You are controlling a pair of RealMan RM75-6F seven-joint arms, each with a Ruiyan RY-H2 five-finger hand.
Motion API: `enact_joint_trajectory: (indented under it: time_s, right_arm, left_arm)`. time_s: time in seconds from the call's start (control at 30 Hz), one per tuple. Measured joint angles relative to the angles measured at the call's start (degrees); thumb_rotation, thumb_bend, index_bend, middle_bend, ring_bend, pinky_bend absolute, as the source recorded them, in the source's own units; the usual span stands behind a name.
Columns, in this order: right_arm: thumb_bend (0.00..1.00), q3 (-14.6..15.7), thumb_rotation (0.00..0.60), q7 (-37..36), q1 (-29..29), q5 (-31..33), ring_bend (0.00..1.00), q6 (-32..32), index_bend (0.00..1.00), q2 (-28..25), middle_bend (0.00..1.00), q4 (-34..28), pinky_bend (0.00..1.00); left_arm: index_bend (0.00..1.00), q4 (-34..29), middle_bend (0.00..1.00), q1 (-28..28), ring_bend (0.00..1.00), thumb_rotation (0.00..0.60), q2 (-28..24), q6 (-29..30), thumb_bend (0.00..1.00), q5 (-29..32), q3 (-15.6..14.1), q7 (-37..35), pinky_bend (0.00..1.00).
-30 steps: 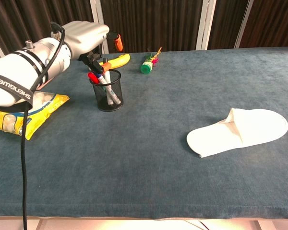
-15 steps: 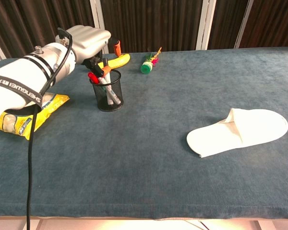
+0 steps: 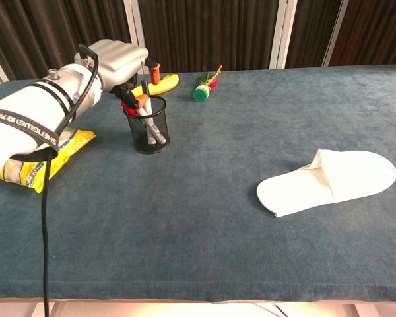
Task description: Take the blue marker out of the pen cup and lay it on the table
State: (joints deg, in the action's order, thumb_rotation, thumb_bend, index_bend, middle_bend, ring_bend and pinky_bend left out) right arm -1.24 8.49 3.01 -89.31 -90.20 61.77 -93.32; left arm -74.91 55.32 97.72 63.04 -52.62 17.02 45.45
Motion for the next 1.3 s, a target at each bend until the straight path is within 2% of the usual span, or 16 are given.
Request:
enact_joint_trajectory:
  time_s: [1.3]
  right_arm:
    - [0.24,0.4,0.600,-0.1,-0.3,-0.3,0.06,0.2,0.18,0.3,0.11,0.4,0.17]
  left_arm:
    - [0.43,0.3,1.00,0.0,1.00,0.600,-1.4,1.6,0.40,3.7,-2.3,7.2,1.00]
